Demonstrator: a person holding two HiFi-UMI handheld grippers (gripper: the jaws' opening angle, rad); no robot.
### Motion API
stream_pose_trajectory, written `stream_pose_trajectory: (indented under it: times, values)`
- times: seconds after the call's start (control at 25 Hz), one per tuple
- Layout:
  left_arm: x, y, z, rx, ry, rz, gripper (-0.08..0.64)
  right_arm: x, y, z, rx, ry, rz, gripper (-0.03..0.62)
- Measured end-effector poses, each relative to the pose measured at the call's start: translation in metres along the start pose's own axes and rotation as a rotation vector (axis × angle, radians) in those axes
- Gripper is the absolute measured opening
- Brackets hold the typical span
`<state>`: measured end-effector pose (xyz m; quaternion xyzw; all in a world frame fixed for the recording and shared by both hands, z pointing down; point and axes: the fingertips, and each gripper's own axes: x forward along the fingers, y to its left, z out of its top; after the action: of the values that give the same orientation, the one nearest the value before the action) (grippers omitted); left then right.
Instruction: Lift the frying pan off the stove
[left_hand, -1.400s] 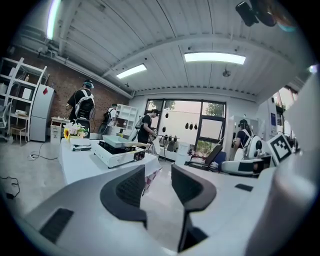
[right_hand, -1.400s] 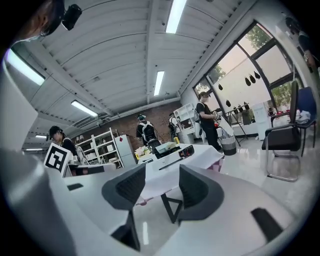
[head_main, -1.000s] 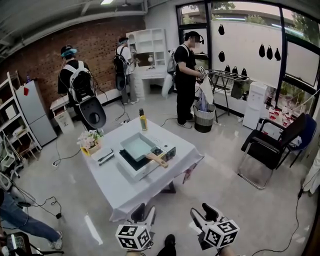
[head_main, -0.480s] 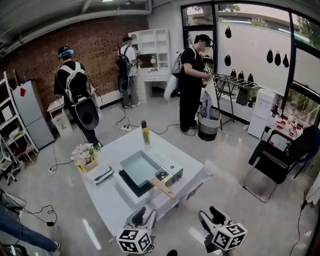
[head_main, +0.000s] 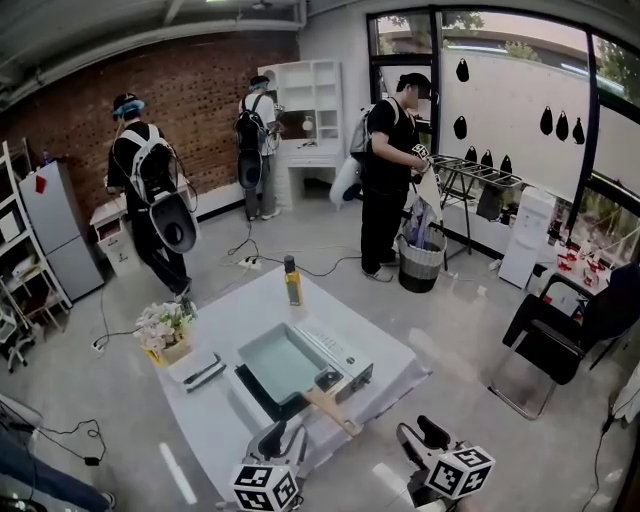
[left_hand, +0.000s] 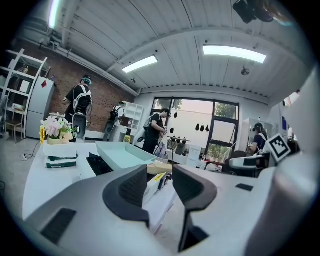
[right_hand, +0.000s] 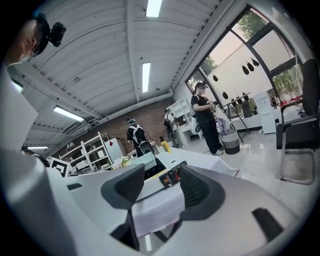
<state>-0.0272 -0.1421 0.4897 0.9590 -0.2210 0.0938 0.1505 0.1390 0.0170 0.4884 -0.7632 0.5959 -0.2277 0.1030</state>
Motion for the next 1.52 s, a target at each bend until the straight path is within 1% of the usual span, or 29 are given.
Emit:
stream_pose_trajectory:
  times: [0.32,0.44,0.56,0.64,0.68,0.8,0.88,1.04,1.2,1.36,1.52]
  values:
    - [0.014,0.010,-0.004,-0.022,0.022,0.056,0.155,0.034,-0.015,0.010,0.029,0.040,0.060,0.210]
    - [0.018,0.016,0.000,-0.016,0.019,0.097,0.155,0.059,-0.016,0.017,0.025,0.067,0.113,0.210]
    - [0.024,0.031,0.010,-0.047,-0.011,0.141,0.155,0.087,-0.007,0.027,0.024,0.094,0.181,0.209]
    - [0.036,0.031,0.018,-0.047,-0.028,0.155,0.155,0.101,-0.009,0.037,0.016,0.106,0.216,0.209]
    - [0.038,0.031,0.021,-0.047,-0.033,0.176,0.155,0.108,-0.008,0.040,0.015,0.120,0.243,0.209]
    - [0.030,0.037,0.021,-0.075,-0.042,0.282,0.154,0.134,0.006,0.041,0.030,0.189,0.366,0.207]
    - [0.029,0.040,0.021,-0.089,-0.050,0.335,0.153,0.149,0.014,0.041,0.039,0.229,0.435,0.207]
    - [0.024,0.044,0.018,-0.115,-0.061,0.443,0.153,0.173,0.027,0.033,0.053,0.315,0.555,0.207]
    - [0.012,0.044,0.014,-0.136,-0.080,0.553,0.153,0.183,0.041,0.022,0.061,0.401,0.668,0.207]
    - [-0.003,0.043,0.010,-0.156,-0.100,0.651,0.153,0.187,0.056,0.009,0.060,0.480,0.759,0.206]
    - [-0.014,0.042,0.006,-0.175,-0.110,0.713,0.153,0.187,0.070,-0.005,0.135,0.567,0.814,0.206]
